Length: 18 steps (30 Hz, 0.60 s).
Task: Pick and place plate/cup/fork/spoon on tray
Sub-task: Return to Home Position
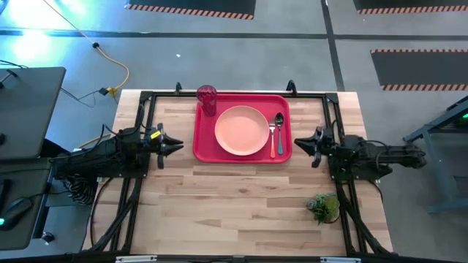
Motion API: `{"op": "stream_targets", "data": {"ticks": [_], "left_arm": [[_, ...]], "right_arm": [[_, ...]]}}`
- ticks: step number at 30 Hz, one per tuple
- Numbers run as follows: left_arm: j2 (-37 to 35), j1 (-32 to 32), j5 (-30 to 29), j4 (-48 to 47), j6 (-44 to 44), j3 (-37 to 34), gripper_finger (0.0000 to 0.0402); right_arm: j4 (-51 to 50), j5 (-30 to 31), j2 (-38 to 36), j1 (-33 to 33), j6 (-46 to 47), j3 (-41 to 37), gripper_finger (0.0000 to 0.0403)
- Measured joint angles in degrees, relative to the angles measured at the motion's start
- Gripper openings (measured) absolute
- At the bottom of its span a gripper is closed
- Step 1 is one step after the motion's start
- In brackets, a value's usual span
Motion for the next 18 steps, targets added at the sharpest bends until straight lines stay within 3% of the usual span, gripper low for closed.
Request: {"op": "stream_targets", "data": {"ticks": [18], "left_arm": [[0.0, -0.02, 0.2, -0.02, -2.93, 0.0, 0.0069]], "right_arm": [[0.48, -1.86, 0.46, 0.0, 0.63, -0.16, 0.0028]]}}
